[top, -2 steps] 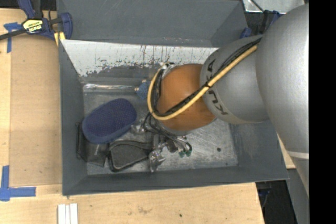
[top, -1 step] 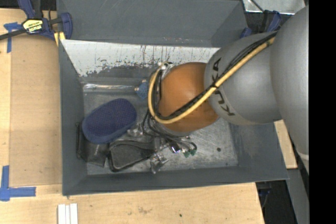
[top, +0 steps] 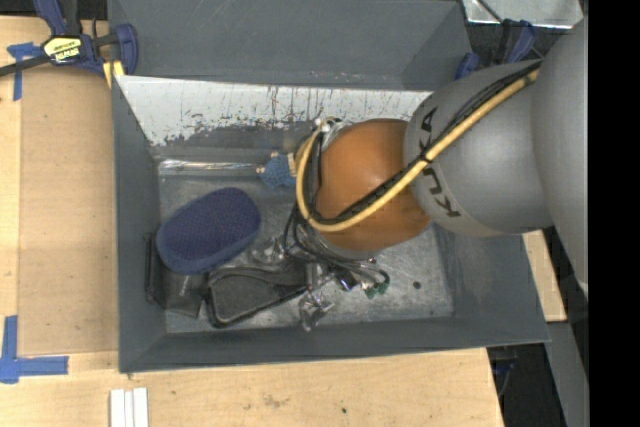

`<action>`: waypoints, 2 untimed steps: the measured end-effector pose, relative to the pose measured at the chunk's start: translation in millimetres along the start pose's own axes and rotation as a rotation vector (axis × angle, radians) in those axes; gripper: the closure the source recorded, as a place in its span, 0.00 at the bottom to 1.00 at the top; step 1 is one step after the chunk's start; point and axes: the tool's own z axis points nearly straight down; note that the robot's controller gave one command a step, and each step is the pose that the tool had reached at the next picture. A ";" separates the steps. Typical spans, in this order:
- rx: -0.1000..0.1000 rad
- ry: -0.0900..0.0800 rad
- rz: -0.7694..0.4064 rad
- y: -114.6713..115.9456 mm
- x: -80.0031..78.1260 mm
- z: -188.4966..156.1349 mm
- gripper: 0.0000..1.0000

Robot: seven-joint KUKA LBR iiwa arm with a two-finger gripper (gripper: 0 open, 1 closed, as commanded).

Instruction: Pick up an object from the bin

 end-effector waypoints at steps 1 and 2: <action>0.003 -0.007 -0.040 -2.5 -9.7 27.0 0.00; 0.001 -0.005 -0.037 -3.2 -10.7 25.7 0.00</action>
Offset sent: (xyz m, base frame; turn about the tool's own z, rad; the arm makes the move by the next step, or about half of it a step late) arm 0.0063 0.0034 -0.0300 -0.0438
